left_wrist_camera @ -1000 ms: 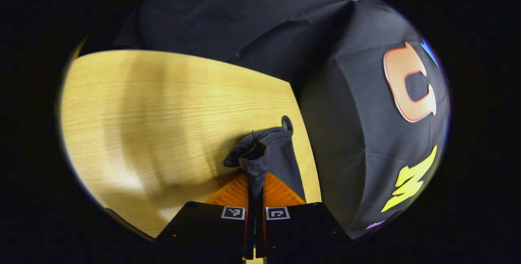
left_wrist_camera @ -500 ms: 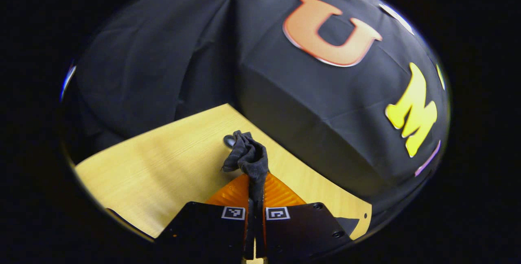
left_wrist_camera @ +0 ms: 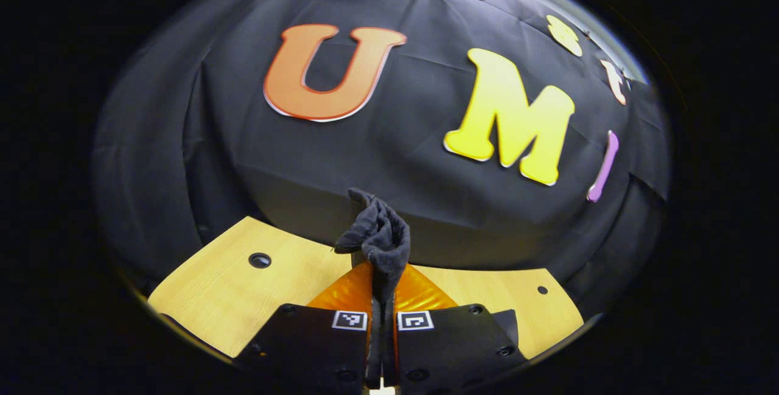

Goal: Grasp the waist and the cuffs of the jeans and fold them to make the two legs overlap; first hold the waist and fold one-third of the jeans toward the cuffs, then hold the cuffs and fold the remaining one-third in the same direction to finish folding.

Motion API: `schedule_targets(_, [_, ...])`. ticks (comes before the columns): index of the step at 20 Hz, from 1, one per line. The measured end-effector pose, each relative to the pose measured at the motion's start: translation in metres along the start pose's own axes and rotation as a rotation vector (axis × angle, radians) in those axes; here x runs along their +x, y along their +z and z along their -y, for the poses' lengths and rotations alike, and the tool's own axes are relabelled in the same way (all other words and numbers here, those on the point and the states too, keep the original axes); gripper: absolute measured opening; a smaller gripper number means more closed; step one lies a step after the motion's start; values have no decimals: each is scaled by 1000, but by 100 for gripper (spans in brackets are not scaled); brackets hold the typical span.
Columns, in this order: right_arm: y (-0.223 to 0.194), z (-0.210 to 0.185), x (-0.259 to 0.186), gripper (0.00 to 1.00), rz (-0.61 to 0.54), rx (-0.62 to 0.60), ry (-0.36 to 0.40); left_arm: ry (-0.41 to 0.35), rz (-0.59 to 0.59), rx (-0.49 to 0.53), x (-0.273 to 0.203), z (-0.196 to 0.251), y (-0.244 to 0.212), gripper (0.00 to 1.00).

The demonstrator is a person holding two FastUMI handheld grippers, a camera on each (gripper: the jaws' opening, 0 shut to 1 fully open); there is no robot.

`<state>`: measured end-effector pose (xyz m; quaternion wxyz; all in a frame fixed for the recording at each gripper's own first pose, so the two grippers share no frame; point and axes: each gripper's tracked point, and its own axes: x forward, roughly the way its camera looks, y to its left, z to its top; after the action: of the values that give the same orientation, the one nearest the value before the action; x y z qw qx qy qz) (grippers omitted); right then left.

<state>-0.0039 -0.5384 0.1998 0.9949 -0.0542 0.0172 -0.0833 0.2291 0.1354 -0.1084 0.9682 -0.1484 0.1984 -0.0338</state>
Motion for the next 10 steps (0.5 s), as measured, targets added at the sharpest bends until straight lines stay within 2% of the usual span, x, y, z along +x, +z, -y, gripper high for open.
schedule_targets(2, [-5,7,-5,98,-11,9,-16,-49,-5,19,2,28,-4,4])
schedule_targets(3, [-6,12,-6,94,-13,11,-25,-68,-10,27,2,41,-7,4])
schedule_targets(4, [-7,15,-8,98,-15,13,-34,-90,-12,44,2,54,-10,5])
schedule_targets(8, [-10,36,-18,97,-23,17,-76,-154,-39,121,6,106,-35,4])
schedule_targets(9, [-11,41,-20,94,-24,19,-88,-174,-48,144,6,121,-45,4])
schedule_targets(10, [-11,47,-22,97,-25,21,-102,-203,-71,153,4,134,-56,4])
